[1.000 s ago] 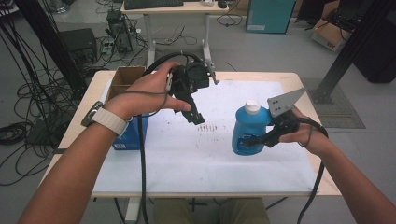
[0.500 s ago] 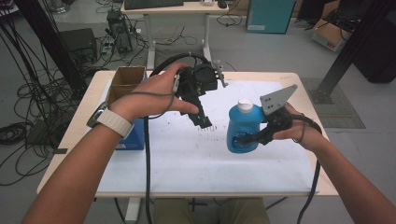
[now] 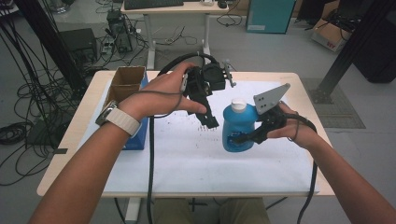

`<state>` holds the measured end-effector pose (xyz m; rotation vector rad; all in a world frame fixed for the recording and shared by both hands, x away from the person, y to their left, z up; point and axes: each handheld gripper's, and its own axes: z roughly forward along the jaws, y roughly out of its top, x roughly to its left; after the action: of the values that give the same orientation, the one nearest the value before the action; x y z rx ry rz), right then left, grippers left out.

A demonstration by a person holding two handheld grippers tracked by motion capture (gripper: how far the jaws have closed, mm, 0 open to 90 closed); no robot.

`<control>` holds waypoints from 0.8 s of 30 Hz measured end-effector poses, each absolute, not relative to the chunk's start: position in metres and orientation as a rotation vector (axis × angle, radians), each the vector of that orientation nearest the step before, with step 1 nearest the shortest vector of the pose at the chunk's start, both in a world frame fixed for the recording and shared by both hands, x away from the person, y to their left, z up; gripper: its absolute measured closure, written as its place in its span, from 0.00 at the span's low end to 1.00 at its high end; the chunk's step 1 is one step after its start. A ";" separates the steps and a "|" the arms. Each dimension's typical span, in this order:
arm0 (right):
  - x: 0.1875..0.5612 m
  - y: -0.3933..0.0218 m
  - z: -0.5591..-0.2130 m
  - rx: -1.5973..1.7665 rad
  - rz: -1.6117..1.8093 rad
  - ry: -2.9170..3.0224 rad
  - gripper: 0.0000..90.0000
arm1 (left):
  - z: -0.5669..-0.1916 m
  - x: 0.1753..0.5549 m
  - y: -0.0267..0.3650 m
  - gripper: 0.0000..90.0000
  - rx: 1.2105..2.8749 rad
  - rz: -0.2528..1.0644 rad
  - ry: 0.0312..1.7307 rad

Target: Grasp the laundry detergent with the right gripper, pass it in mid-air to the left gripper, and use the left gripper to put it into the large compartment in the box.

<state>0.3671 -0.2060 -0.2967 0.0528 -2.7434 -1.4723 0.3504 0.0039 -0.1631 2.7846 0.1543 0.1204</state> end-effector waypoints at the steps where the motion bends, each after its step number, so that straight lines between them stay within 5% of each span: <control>1: 0.367 -0.205 -0.297 0.052 -1.470 -2.744 0.47 | -0.163 0.351 0.003 0.05 2.788 0.113 0.150; 24: 0.369 -0.184 -0.306 0.088 -1.424 -2.755 0.47 | -0.167 0.350 -0.008 0.05 2.804 0.093 0.118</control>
<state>0.3693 -0.1839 -0.3056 0.0875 -2.7552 -1.4242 0.3505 -0.0077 -0.1669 2.8036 0.1184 0.0926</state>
